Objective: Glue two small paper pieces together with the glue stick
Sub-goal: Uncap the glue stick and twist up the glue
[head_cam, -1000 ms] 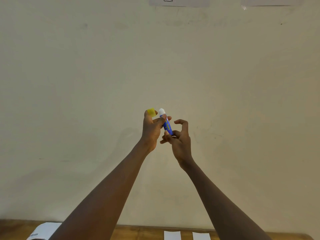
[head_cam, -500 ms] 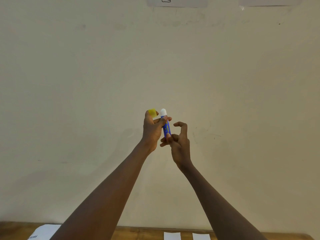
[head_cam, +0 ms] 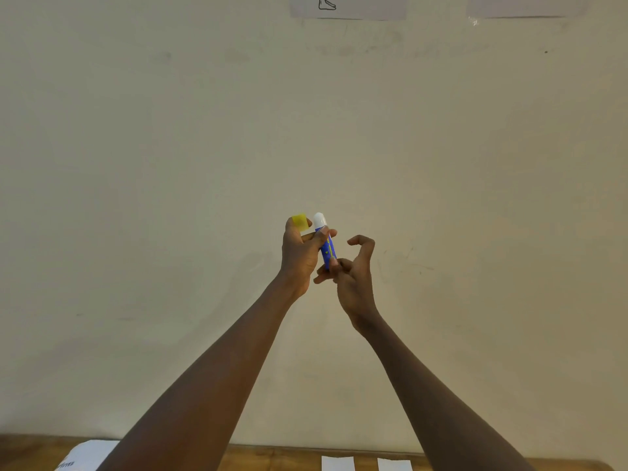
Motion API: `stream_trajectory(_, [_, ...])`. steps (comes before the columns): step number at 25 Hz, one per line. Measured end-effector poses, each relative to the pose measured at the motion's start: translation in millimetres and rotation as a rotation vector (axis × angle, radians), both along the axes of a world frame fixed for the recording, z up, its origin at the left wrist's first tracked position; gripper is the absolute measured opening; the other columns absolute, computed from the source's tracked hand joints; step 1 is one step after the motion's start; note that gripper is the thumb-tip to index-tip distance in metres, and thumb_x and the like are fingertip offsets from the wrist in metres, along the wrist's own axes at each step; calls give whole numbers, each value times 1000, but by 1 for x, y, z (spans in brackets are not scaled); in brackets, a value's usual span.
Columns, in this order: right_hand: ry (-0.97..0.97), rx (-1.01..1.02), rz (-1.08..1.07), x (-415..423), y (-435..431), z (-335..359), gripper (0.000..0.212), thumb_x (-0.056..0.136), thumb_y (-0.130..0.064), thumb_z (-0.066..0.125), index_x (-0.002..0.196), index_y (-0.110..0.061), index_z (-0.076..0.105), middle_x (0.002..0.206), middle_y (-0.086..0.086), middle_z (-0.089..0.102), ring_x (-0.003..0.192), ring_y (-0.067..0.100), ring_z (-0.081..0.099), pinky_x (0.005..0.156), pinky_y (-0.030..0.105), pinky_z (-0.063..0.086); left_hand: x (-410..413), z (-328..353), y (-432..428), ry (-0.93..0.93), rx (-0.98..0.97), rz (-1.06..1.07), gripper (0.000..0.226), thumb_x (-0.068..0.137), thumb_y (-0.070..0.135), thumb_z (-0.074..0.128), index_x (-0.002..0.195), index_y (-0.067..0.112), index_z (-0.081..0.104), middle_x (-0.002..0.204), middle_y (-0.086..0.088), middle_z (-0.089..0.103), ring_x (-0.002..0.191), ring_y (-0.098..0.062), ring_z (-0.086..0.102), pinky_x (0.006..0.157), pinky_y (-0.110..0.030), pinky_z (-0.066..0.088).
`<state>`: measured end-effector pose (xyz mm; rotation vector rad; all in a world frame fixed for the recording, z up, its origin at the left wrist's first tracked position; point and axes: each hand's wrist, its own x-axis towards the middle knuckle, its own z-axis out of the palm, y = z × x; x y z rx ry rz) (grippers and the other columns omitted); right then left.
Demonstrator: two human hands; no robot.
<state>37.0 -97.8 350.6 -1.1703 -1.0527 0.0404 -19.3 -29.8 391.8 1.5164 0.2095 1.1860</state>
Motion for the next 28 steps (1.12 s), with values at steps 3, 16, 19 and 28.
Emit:
stream_trajectory(3, [58,-31,117,0,-2,3,27,94,-9,35,110,-26,21,76,5,63,53,9,63,55,9,47,-2,1,2,-5,-3,9,21,90,12,49,103,11,31,119,-23,59,93,-25,60,83,-27,48])
stream_trajectory(16, [47,49,-58,-5,0,2,39,88,-12,53,113,-21,24,84,8,59,60,17,61,55,14,50,-5,1,-6,-21,-9,-17,25,89,11,51,103,12,31,116,-22,60,94,-24,60,83,-29,48])
stream_trajectory(19, [-78,40,-264,-6,2,3,47,79,-3,63,110,-14,30,76,17,63,54,18,59,60,22,53,-3,0,-8,-22,-5,-17,26,88,11,53,104,12,32,112,-19,62,94,-24,60,85,-30,48])
stream_trajectory(28, [-9,-6,-69,-1,-2,0,46,85,-19,58,114,-25,24,82,6,59,57,13,61,54,11,47,-4,-2,-6,-16,-4,-9,24,89,12,50,106,13,33,107,-10,60,94,-24,61,82,-31,50])
